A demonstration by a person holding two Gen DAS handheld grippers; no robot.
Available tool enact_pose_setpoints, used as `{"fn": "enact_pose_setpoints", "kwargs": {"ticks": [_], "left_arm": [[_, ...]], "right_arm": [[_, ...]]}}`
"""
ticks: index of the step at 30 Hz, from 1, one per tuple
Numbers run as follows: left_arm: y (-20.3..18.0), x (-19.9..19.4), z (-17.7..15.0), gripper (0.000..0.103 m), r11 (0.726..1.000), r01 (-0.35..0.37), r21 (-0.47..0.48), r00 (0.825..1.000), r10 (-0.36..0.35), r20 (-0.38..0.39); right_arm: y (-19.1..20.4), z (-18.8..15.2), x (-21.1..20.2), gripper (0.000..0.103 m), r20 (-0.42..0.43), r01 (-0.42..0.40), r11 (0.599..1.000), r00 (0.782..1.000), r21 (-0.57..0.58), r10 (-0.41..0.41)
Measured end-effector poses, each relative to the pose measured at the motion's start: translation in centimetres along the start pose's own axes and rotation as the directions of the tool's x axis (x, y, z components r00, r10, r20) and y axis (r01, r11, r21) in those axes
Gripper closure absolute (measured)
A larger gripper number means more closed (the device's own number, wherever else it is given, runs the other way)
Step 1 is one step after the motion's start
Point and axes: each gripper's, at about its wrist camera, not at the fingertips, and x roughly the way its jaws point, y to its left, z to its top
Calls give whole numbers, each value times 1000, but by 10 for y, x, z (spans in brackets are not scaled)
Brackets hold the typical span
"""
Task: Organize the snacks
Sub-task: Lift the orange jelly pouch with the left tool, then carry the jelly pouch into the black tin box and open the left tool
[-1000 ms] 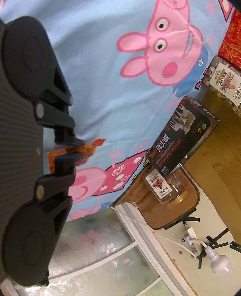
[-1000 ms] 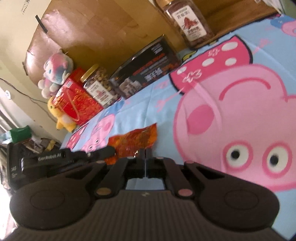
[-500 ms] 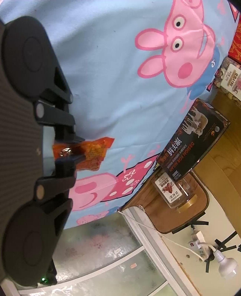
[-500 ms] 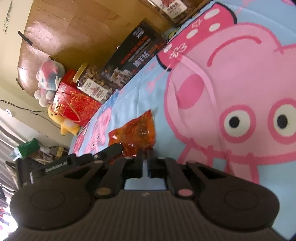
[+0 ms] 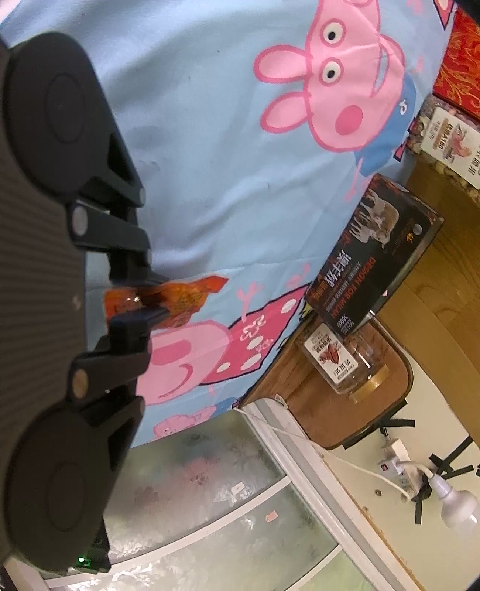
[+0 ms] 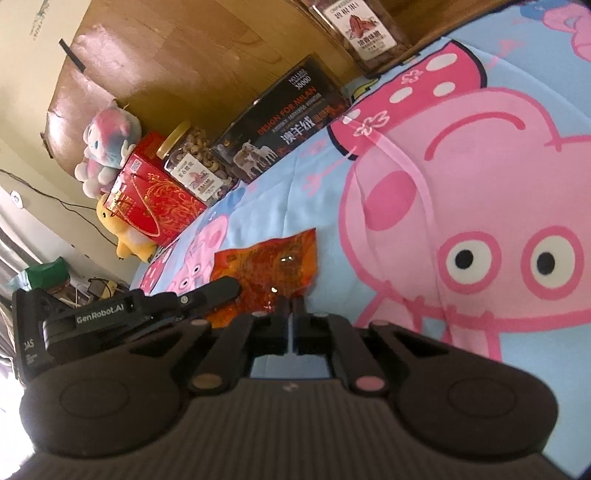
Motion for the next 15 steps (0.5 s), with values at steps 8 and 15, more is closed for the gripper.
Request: {"fn": "enact_pose_setpoints", "kwargs": {"ticks": [8,15], "left_arm": [[-15,-6,9,91,999,19,31,999,-20,31],[-37,-5,41,90,996,30,85,997,-36,65]], "right_arm": [[13,7,-6,99,32,1,998,999,-69,1],[23,34,-4,99,78,-17,993,997,-121,26]]}}
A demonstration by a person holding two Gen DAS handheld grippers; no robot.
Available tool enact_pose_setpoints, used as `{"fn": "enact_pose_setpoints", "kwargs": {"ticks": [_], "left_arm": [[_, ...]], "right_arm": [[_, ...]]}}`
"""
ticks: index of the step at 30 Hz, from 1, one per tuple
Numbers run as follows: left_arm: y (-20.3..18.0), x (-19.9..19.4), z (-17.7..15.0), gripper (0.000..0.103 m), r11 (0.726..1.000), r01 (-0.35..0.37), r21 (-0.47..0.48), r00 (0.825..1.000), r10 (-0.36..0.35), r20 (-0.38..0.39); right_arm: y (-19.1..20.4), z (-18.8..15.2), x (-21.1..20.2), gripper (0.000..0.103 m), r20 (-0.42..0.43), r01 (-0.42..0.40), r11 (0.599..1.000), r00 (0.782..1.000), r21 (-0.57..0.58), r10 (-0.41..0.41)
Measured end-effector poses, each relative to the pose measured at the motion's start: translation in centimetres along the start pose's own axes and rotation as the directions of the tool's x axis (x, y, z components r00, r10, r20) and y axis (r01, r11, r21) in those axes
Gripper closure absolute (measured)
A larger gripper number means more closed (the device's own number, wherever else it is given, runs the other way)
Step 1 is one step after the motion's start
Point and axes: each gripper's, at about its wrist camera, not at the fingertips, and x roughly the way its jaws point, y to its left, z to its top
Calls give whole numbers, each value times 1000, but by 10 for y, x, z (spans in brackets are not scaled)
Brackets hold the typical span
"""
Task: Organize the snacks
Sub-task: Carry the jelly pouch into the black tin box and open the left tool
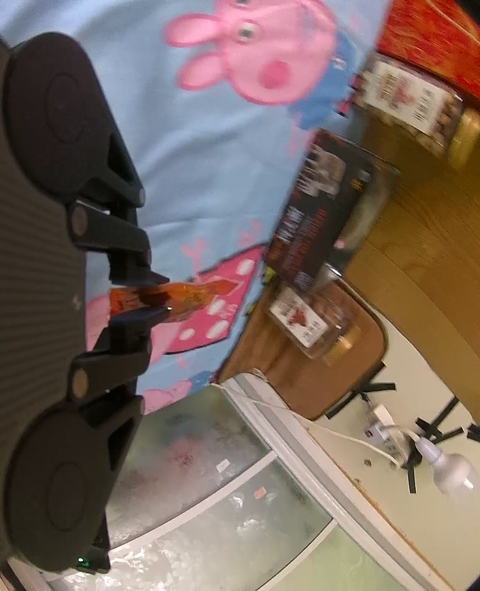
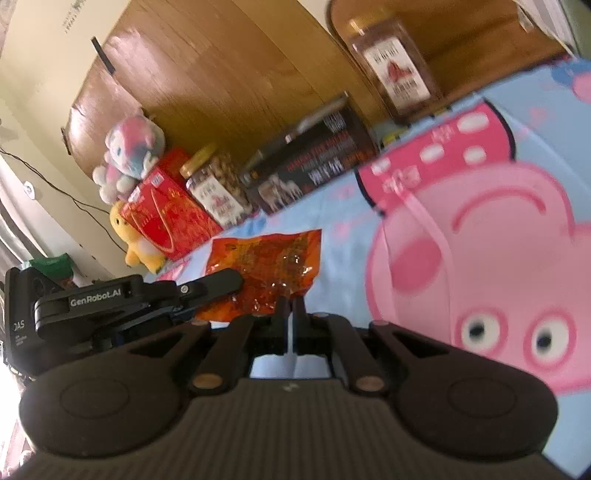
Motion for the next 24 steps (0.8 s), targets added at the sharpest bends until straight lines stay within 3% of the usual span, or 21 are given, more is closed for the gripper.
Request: {"fn": "enact_pose_setpoints", "kwargs": {"ticks": [8,14,17,20,21,24], "left_arm": [[-14,24,87,90,997,-24,69,997,19,77],[-1,65,156,83,982,-150,112,984,137,115],[13,93,180,74,947,-286,146,956,271,117],[24,118,189,71,865,-456,208,890,439,125],[26,121,189,71,846,-483,224,876,465,130],[30,114,186,70,848,-468,250,884,442,154]], "right_arm": [[8,77,37,99,73,-52,996,996,-72,57],[20,139,103,98,85,-44,988,995,-146,57],[21,155,142,94,83,-16,981,996,-195,33],[21,159,181,85,46,58,964,998,-259,-47],[19,159,186,84,56,89,960,995,-265,-77],[8,159,179,84,98,95,969,992,-227,-75]]}}
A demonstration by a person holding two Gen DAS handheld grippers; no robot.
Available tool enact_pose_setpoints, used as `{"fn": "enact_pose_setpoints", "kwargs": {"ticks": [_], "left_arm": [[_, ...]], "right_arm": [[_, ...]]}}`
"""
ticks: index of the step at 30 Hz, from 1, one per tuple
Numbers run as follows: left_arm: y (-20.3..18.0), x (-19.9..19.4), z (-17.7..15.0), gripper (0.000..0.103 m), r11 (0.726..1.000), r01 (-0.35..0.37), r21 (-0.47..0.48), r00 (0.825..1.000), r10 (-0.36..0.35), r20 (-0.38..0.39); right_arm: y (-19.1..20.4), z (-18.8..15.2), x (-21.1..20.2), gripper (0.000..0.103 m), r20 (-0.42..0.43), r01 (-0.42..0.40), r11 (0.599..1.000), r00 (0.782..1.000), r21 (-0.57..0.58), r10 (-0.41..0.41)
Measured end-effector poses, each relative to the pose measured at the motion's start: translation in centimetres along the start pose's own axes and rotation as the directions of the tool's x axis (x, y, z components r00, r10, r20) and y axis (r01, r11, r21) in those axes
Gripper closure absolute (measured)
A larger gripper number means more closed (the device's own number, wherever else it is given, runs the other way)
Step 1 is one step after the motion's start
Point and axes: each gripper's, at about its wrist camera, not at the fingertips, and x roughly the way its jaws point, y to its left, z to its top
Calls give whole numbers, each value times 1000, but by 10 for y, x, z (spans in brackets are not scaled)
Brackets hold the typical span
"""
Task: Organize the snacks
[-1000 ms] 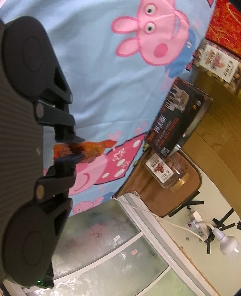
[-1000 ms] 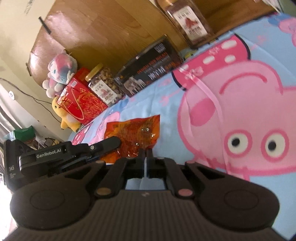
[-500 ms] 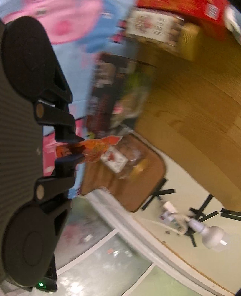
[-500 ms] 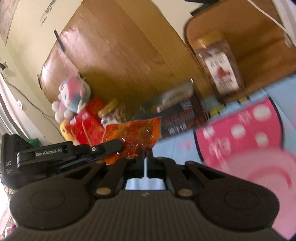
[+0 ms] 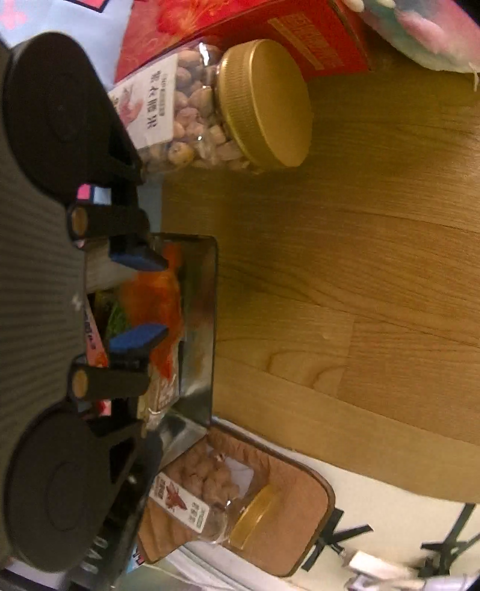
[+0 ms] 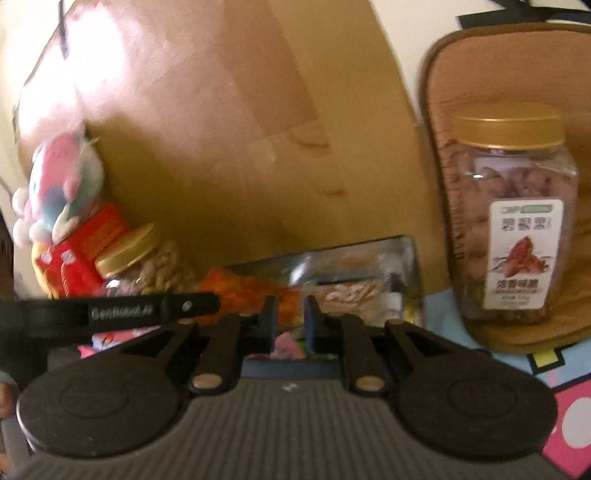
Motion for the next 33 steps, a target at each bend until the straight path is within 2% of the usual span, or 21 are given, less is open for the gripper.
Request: {"fn": "enact_pose_setpoints", "kwargs": {"ticks": [3,8,13,21,23,25,27,29,31,33], "left_arm": [[-3,-14,-2,67,1000,-1,10,999,0,35],[-25,-39,-10,65,998,-11,54,999,9,35],[-44,-64,-36,65,994,-26,102,1000,24,18],[-55,-119,-90,50,994,-65,85,998,63,22],[-56,-134,-101,45,995,-72,76,997,69,37],[-56,-147,-112,41,994,-86,62,995,83,45],[-58,-158,-121,32,993,-102,55,994,100,49],[-64,-172,-132,9,988,-135,69,989,130,75],[-71,-186,-141,0,982,-169,83,981,160,106],[-78,-200,-148,0,978,-182,99,978,171,117]], "right_arm": [[-8,-2,-15,84,29,20,998,999,52,-21],[2,-17,-54,79,57,29,996,998,83,-34],[15,-44,-88,76,76,37,993,996,112,-46],[35,-93,-136,72,63,34,990,997,139,-43],[41,-103,-146,67,57,35,991,998,128,-42],[47,-112,-158,66,49,35,994,998,103,-40],[50,-120,-170,66,55,39,995,998,91,-44],[51,-129,-183,66,59,30,994,998,103,-36],[53,-137,-195,66,70,21,994,997,109,-29],[56,-144,-207,66,79,16,994,997,110,-25]]}}
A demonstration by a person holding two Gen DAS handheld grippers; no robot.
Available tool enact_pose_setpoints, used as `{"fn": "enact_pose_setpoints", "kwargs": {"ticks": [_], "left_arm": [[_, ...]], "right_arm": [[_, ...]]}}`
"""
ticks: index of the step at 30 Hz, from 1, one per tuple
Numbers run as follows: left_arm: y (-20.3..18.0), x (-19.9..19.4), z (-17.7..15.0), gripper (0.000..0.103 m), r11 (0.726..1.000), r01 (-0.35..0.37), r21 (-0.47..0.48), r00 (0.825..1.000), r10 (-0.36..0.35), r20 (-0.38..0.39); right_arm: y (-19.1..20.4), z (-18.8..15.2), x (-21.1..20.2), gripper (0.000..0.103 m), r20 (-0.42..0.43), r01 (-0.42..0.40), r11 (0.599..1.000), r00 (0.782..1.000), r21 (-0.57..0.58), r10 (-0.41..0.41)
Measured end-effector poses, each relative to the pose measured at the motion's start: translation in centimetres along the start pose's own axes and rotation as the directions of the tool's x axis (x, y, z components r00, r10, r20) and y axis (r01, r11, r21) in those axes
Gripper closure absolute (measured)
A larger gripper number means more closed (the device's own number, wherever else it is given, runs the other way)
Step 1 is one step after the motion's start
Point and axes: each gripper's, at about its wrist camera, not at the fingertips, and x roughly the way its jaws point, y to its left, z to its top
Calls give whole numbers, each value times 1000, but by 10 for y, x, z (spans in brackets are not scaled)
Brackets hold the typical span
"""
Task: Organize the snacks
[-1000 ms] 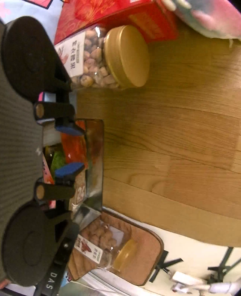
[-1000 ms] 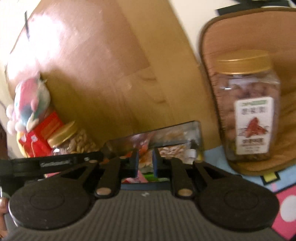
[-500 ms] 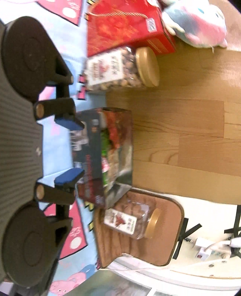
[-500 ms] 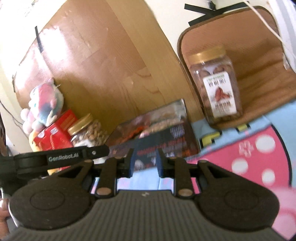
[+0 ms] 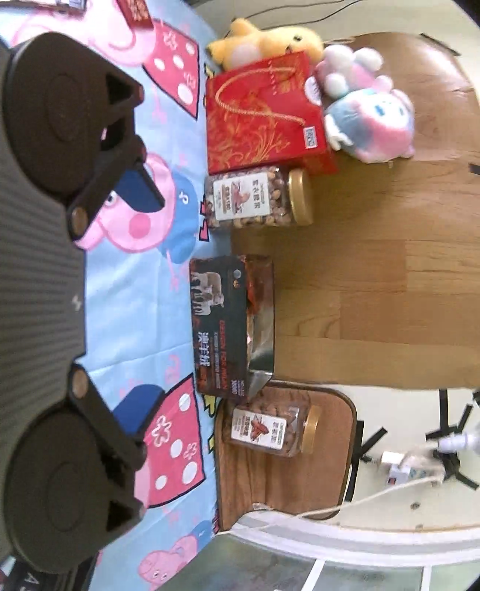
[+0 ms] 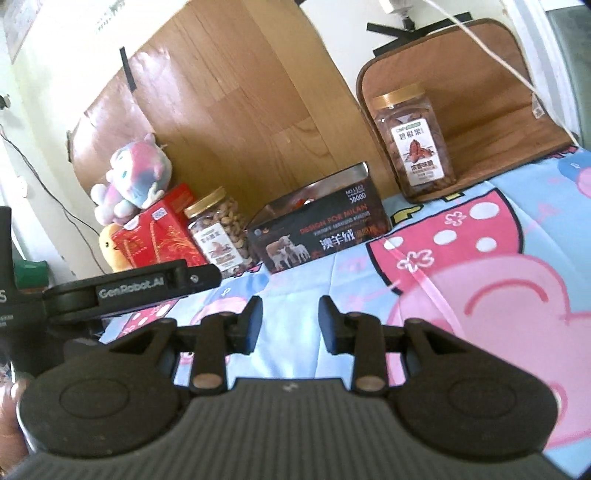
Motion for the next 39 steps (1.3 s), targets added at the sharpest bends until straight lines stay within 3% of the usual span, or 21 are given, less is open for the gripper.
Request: {"fn": "enact_pose_setpoints", "kwargs": {"ticks": [13,18,21,25,31,39], "left_arm": [[-15,-62,-39,0,997,-79,-13,996,79,35],[-17,-68,-34,0,994,-107,-8,991,107,80],[-16,-72,-35,0,995,-95,-16,992,96,81],[-16,-74,-37,0,996,-80,-27,994,81,71],[-20,-66,-41,0,993,-115,-8,992,115,42],[-19,-64,-46,0,984,-177,-3,982,176,69]], "right_arm": [[7,-42,-50,59,-35,-7,1000,999,-16,6],[8,-44,-51,58,-27,-3,1000,1000,-29,2],[8,-45,-55,48,2,28,998,1000,-51,-27],[4,-46,-58,46,5,25,999,1000,-43,-25],[3,-50,-55,42,-9,27,999,1000,-33,-28],[5,-52,-53,39,-10,27,999,1000,-44,-28]]}}
